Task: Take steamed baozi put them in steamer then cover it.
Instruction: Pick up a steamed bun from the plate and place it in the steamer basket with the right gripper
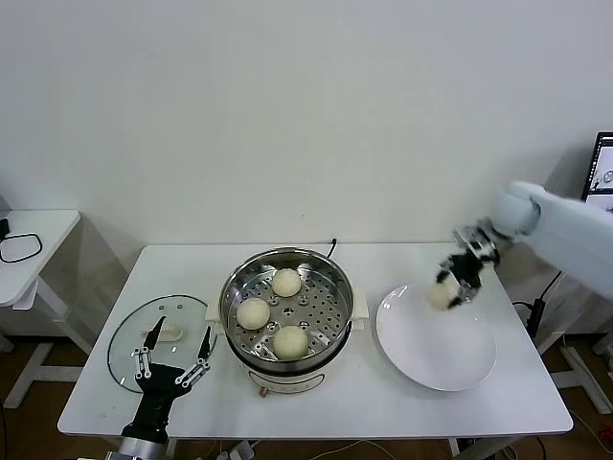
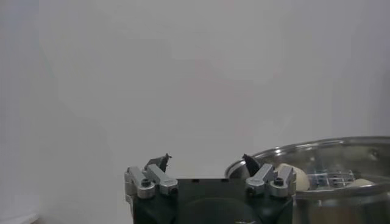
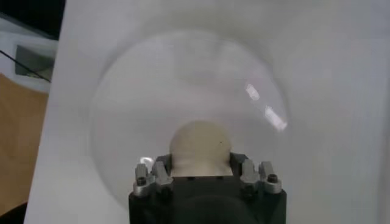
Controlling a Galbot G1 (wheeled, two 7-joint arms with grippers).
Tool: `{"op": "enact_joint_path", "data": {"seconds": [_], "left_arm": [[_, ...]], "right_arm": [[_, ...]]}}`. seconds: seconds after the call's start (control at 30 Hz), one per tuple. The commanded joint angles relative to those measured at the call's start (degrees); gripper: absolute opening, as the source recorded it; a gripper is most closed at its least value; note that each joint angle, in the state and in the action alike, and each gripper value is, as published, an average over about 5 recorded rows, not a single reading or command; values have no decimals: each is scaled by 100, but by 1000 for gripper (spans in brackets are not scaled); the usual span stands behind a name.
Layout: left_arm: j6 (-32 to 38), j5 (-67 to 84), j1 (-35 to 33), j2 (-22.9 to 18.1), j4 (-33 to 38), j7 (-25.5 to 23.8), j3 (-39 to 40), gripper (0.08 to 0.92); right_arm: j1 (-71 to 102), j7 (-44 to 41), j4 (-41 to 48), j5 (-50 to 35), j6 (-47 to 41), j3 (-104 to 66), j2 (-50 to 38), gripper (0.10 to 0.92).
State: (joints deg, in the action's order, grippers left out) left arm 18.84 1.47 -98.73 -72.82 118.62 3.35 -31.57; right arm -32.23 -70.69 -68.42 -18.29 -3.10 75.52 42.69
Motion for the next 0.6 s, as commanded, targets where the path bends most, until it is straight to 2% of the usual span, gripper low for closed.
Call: {"op": "enact_joint_path", "data": {"seconds": [0.03,0.27,0.6], "left_arm": [[30,-6,15,13,-79,5,10,823],[6,-25,66,-26,-65,8,75,823],[35,-71,26,-52,-61,12,29,823]], "right_arm": [[-2307,22,-993,-2084,-727,1304,1428,649],[-2097,496,-1249,-2404,-1050,1450,2372,645],[-1220,931,-813,-1940,-1199,1550,2964,645]]}}
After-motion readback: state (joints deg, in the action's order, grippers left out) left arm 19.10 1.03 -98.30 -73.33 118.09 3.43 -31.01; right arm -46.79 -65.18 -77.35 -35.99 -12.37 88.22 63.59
